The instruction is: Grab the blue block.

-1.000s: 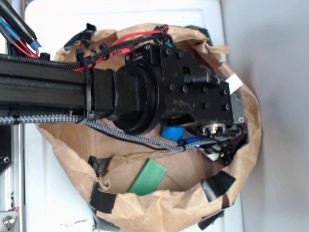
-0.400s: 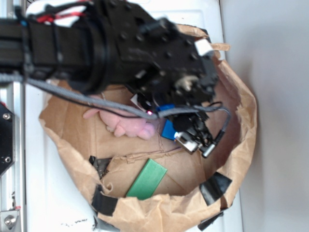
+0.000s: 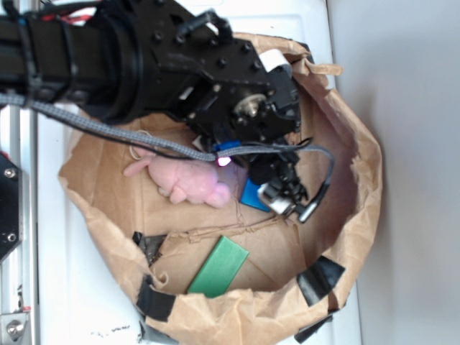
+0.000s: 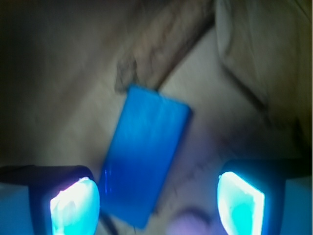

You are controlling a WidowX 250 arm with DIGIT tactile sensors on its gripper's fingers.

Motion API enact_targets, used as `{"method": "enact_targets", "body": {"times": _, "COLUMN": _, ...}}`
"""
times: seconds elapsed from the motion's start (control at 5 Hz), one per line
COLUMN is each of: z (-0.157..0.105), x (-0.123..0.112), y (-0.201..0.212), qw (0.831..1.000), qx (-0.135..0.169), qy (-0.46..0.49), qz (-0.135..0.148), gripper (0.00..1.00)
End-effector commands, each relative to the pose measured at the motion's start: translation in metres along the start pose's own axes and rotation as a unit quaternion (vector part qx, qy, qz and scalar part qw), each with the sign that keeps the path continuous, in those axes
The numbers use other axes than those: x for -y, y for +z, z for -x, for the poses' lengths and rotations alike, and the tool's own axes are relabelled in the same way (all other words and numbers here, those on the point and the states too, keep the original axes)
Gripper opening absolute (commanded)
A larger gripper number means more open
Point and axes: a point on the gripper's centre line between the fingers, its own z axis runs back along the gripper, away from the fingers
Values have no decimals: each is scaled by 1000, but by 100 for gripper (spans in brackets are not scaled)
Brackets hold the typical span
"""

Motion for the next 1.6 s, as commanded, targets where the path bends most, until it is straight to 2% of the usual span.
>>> {"method": "enact_targets", "body": {"times": 0.0, "z": -3, "x": 10, "y": -12, "qw": 999, "qx": 50, "qy": 7, "qz": -14, "gripper": 0}}
{"method": "enact_targets", "body": {"times": 0.2, "z": -1, "x": 12, "y": -6, "qw": 999, "qx": 45, "qy": 11, "qz": -17, "gripper": 0}}
{"method": "enact_targets", "body": {"times": 0.4, "z": 19, "x": 18, "y": 22, "qw": 999, "qx": 41, "qy": 11, "qz": -17, "gripper": 0}}
{"method": "enact_targets", "body": {"times": 0.6, "z": 36, "x": 22, "y": 64, "qw": 1000, "qx": 14, "qy": 9, "qz": -23, "gripper": 0}}
{"method": "enact_targets", "body": {"times": 0.8, "z": 52, "x": 19, "y": 91, "qw": 1000, "qx": 20, "qy": -6, "qz": -18, "gripper": 0}}
{"method": "enact_targets", "body": {"times": 1.0, "z": 58, "x": 11, "y": 104, "qw": 999, "qx": 45, "qy": -14, "qz": -16, "gripper": 0}}
{"method": "enact_targets", "body": {"times": 1.2, "z": 55, "x": 3, "y": 110, "qw": 999, "qx": 46, "qy": -14, "qz": 3, "gripper": 0}}
{"method": "enact_targets", "body": {"times": 1.4, "z": 55, "x": 3, "y": 110, "qw": 999, "qx": 46, "qy": -14, "qz": 3, "gripper": 100}}
